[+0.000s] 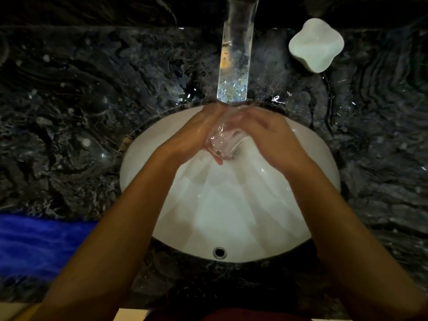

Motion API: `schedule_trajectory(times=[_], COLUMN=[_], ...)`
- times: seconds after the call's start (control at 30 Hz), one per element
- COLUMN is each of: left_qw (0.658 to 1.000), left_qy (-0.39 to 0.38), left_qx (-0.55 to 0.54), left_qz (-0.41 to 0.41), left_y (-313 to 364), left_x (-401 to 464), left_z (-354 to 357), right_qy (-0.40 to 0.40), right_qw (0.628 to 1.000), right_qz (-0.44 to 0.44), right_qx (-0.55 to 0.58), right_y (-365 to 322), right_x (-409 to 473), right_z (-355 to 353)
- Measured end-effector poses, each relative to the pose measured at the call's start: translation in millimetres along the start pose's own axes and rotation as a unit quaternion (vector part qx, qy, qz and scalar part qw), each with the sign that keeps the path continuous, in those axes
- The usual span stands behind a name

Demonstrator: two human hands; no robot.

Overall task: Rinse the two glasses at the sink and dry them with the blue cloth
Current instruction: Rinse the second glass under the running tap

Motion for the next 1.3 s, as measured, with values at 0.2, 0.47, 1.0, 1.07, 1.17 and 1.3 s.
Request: schedule_trajectory(times=[0.2,0.47,1.0,1.07,1.17,1.3], left_qw=[0.997,0.987,0.962,0.958,0.936,0.941], left_qy=[0.039,0.151,0.262,0.246,0.232,0.152], left_qx=[-0.067,-0.029,-0.073,-0.147,-0.264,-0.304], left_qz=[-0.005,0.039,-0.013,-0.009,-0.011,-0.003], left_y=[-12,-22,-24,-25,-18,-15], left_x=[-2,-5,7,8,9,11], left_z=[-7,5,9,16,24,28], right_qy=[-0.065,0.084,0.082,0.109,0.193,0.246], right_qw=[0.994,0.985,0.917,0.956,0.964,0.962], right_qz=[0.063,0.118,0.305,0.264,0.184,0.095], right_qx=[0.061,0.091,0.243,0.071,-0.020,-0.071], right_y=[6,16,46,47,45,42], right_x=[8,21,9,6,-2,-14], right_z=[14,20,49,47,46,43])
Point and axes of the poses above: each hand's wrist, its own x-axis towards the middle knuckle, its own z-axis out of the palm, y = z × x, the point moved 4 cm from there along x, towards the middle knuckle, and after that the axes turned 3 degrees about -x, right-handed, at the moved point
